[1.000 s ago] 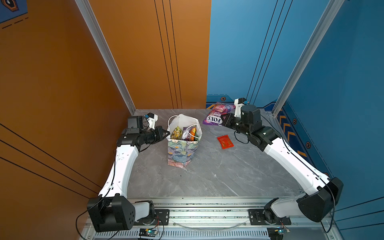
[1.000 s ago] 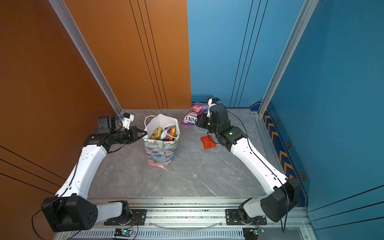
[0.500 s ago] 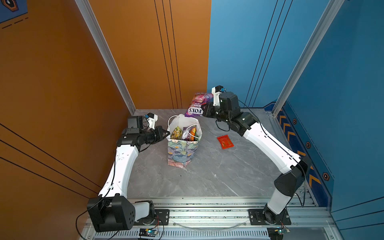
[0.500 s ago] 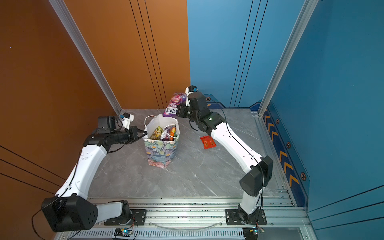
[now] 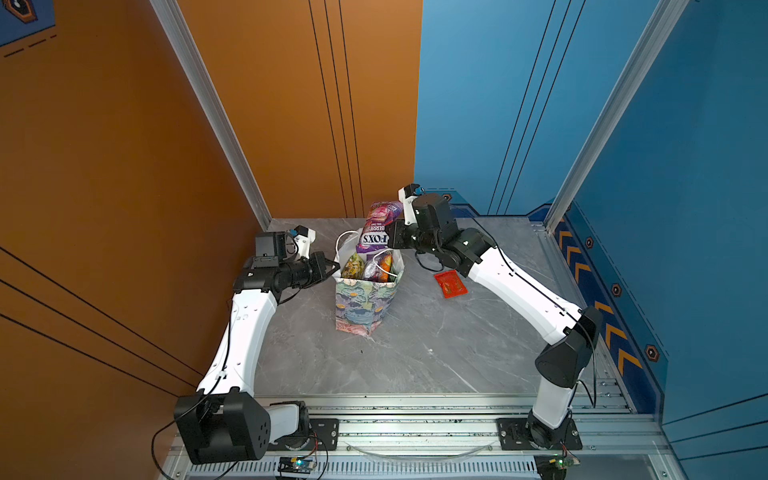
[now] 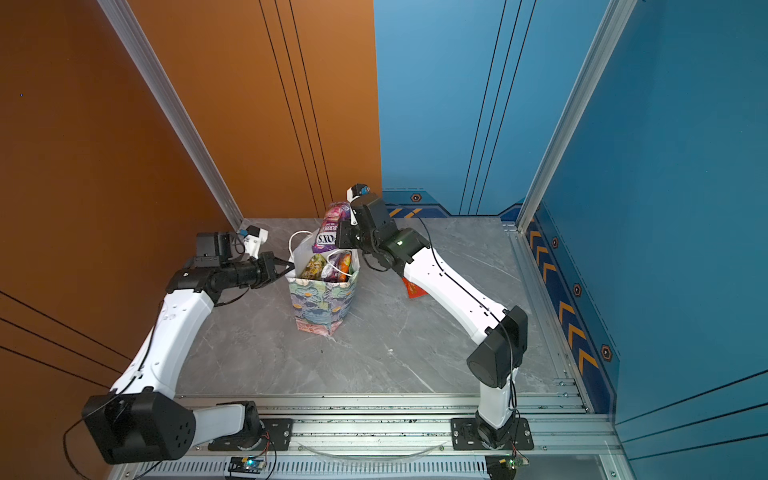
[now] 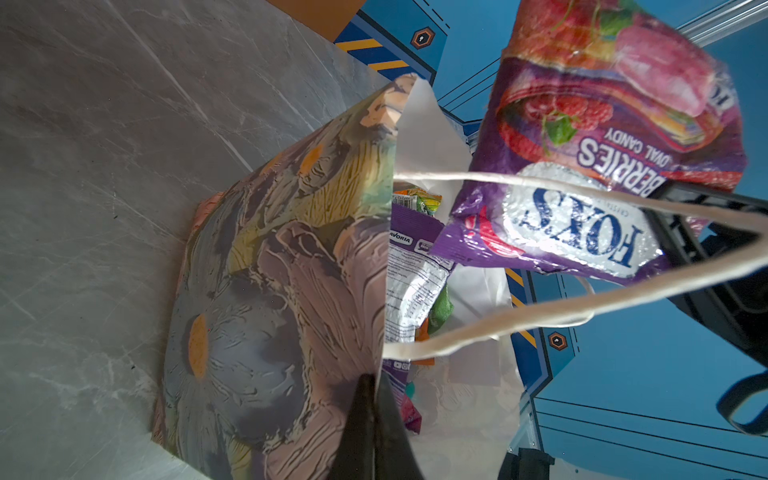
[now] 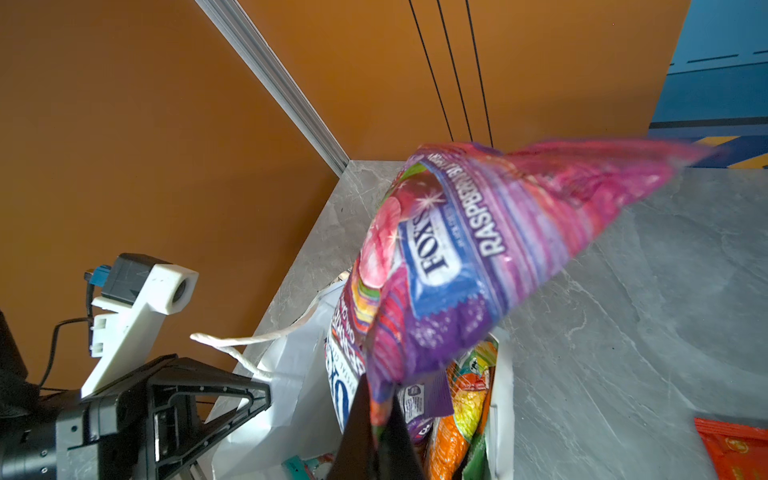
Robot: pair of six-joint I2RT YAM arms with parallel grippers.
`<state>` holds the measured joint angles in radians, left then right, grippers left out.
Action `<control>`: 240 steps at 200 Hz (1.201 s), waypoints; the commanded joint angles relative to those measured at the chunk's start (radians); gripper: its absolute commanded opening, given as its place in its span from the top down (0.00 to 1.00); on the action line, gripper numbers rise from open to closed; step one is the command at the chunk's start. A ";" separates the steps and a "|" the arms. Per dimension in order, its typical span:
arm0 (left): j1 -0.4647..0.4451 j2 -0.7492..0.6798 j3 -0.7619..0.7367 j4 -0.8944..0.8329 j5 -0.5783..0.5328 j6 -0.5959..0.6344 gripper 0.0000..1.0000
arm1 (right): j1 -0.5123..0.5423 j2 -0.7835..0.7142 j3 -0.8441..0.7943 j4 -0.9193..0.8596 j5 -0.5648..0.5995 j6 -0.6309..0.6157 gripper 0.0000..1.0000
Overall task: Place the snacks into the paper bag
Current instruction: 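Lower the Fox's berries packet into the bag and open the right gripper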
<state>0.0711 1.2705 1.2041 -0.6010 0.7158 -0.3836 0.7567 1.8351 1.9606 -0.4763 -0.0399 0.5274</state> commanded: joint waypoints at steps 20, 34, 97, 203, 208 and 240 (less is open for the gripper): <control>-0.001 -0.013 -0.011 -0.003 0.025 0.001 1.00 | 0.019 -0.066 -0.047 0.013 0.056 -0.025 1.00; -0.001 -0.013 -0.012 -0.001 0.026 0.001 1.00 | 0.026 -0.080 -0.068 0.011 0.060 -0.023 1.00; -0.001 -0.013 -0.010 -0.003 0.025 0.002 1.00 | 0.081 -0.094 -0.119 0.025 0.062 0.003 1.00; -0.001 -0.015 -0.007 -0.003 0.027 0.000 1.00 | 0.100 0.065 0.007 0.041 -0.018 0.048 1.00; -0.001 -0.014 -0.008 -0.003 0.027 0.000 1.00 | 0.100 0.071 0.013 0.041 -0.020 0.049 1.00; -0.001 -0.020 -0.013 -0.002 0.027 -0.001 1.00 | 0.095 0.105 0.035 0.044 -0.040 0.076 1.00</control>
<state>0.0711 1.2705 1.2041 -0.6060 0.7155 -0.3836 0.8558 1.9217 1.9461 -0.4786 -0.0456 0.5697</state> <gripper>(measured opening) 0.046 0.047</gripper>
